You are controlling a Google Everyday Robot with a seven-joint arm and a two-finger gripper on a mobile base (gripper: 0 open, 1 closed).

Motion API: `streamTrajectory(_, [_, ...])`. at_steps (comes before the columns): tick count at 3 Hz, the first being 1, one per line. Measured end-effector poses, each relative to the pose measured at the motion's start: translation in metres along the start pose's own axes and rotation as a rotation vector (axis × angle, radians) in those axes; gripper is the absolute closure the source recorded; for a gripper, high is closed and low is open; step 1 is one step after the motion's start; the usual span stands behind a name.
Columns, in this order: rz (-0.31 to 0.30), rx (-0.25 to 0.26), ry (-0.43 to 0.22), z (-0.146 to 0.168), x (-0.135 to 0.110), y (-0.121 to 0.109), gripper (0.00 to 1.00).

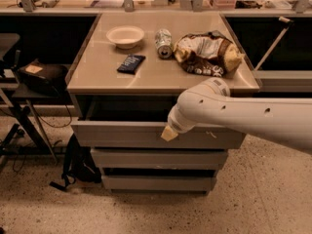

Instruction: Open top drawer

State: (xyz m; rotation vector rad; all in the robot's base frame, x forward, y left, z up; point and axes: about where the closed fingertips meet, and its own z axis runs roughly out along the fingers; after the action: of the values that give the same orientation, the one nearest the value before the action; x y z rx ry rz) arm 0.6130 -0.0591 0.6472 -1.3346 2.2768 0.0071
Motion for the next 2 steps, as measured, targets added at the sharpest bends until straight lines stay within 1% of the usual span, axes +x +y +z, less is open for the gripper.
streamTrajectory(1, [0.0,0.0,0.0,-0.0014,0.0008,0.0005,1.0])
streamTrajectory(2, [0.003,-0.002,0.004,-0.0083,0.005,0.007,1.0])
